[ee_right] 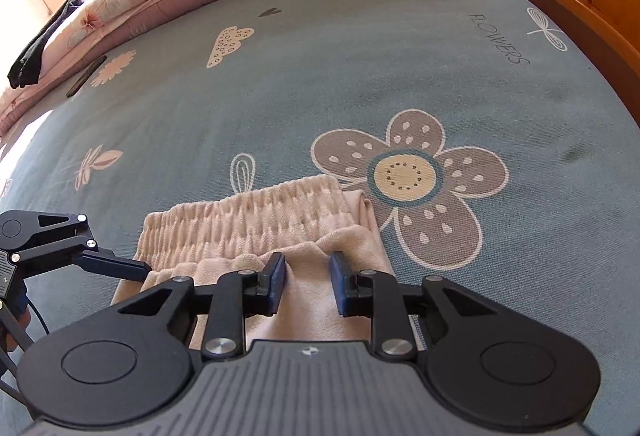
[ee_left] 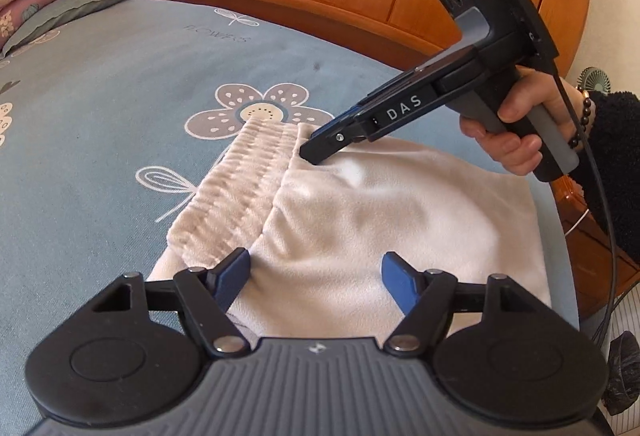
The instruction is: Fold clothes
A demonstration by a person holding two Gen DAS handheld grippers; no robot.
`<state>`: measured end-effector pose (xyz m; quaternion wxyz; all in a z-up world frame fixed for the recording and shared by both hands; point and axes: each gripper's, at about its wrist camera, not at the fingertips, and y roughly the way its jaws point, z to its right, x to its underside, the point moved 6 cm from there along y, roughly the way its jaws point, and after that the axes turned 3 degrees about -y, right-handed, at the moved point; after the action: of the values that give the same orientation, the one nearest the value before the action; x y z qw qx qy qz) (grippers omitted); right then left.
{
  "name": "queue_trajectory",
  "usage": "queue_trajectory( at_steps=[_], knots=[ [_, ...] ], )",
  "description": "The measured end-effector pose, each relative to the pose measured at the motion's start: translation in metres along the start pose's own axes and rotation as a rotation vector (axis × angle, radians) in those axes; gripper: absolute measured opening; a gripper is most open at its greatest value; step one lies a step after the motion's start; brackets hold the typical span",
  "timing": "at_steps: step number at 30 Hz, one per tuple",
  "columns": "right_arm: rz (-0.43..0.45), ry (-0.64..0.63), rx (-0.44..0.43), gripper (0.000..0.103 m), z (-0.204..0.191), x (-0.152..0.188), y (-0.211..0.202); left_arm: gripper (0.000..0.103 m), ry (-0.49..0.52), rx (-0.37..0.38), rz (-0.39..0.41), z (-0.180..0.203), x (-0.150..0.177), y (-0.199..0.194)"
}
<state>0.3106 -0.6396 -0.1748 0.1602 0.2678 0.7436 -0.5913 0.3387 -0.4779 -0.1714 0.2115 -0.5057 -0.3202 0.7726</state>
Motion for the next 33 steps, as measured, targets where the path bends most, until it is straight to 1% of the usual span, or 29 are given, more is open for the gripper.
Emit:
queue_trajectory(
  at_steps=[2, 4, 5, 6, 7, 8, 9, 12, 14, 15, 18, 19, 20, 22, 23, 24, 25, 27, 29, 30, 32, 33],
  knots=[
    [0.010, 0.015, -0.009, 0.028, 0.001, 0.002, -0.001, 0.074, -0.011, 0.000, -0.002, -0.003, 0.001, -0.001],
    [0.023, 0.021, -0.004, 0.029, -0.001, 0.002, -0.009, 0.073, -0.021, -0.016, 0.005, 0.002, 0.000, -0.007],
    [0.032, 0.032, 0.000, 0.036, -0.001, 0.002, -0.015, 0.072, -0.024, -0.027, 0.012, 0.007, -0.001, -0.013],
    [0.051, 0.039, 0.014, 0.054, -0.001, 0.002, -0.026, 0.072, -0.028, -0.038, 0.018, 0.011, -0.001, -0.019],
    [0.073, 0.046, 0.030, 0.061, 0.000, 0.003, -0.038, 0.072, -0.009, -0.050, 0.029, 0.020, 0.001, -0.028],
    [0.093, 0.043, 0.028, 0.065, 0.001, 0.005, -0.051, 0.074, 0.013, -0.056, 0.036, 0.027, 0.004, -0.035],
    [0.101, 0.039, 0.018, 0.065, 0.000, 0.010, -0.063, 0.075, 0.034, -0.054, 0.042, 0.037, 0.008, -0.042],
    [0.110, 0.026, -0.018, 0.065, -0.001, 0.029, -0.092, 0.076, 0.086, -0.003, 0.057, 0.068, 0.021, -0.054],
    [0.098, 0.016, -0.046, 0.065, -0.004, 0.047, -0.103, 0.077, 0.119, 0.054, 0.070, 0.091, 0.028, -0.055],
    [0.094, 0.022, -0.076, 0.065, -0.005, 0.055, -0.105, 0.077, 0.139, 0.084, 0.073, 0.101, 0.031, -0.054],
    [0.103, 0.068, -0.216, 0.065, -0.013, 0.072, -0.107, 0.079, 0.178, 0.147, 0.035, 0.124, 0.038, -0.037],
    [0.099, 0.083, -0.262, 0.065, -0.015, 0.076, -0.104, 0.079, 0.189, 0.149, 0.012, 0.128, 0.042, -0.028],
    [0.088, 0.092, -0.294, 0.065, -0.017, 0.080, -0.101, 0.079, 0.192, 0.131, -0.017, 0.127, 0.045, -0.019],
    [0.040, 0.090, -0.247, 0.065, -0.016, 0.089, -0.085, 0.079, 0.186, 0.091, -0.066, 0.121, 0.053, -0.003],
    [0.024, 0.098, -0.233, 0.063, -0.014, 0.093, -0.079, 0.079, 0.170, 0.094, -0.066, 0.119, 0.052, -0.002],
    [0.025, 0.117, -0.238, 0.063, -0.013, 0.095, -0.077, 0.079, 0.149, 0.101, -0.062, 0.117, 0.051, -0.003],
    [0.035, 0.133, -0.245, 0.063, -0.013, 0.095, -0.080, 0.079, 0.130, 0.107, -0.054, 0.118, 0.048, -0.008],
    [0.081, 0.119, -0.243, 0.065, -0.017, 0.092, -0.094, 0.079, 0.151, 0.119, -0.003, 0.123, 0.039, -0.020],
    [0.131, 0.104, -0.264, 0.066, -0.020, 0.086, -0.106, 0.084, 0.159, 0.123, 0.026, 0.126, 0.032, -0.020],
    [0.148, 0.101, -0.259, 0.067, -0.020, 0.083, -0.108, 0.084, 0.162, 0.125, 0.039, 0.128, 0.028, -0.020],
    [0.150, 0.101, -0.235, 0.067, -0.019, 0.077, -0.104, 0.084, 0.143, 0.130, 0.016, 0.126, 0.026, -0.008],
    [0.130, 0.108, -0.223, 0.067, -0.016, 0.076, -0.095, 0.084, 0.129, 0.120, -0.014, 0.123, 0.028, 0.002]
  ],
)
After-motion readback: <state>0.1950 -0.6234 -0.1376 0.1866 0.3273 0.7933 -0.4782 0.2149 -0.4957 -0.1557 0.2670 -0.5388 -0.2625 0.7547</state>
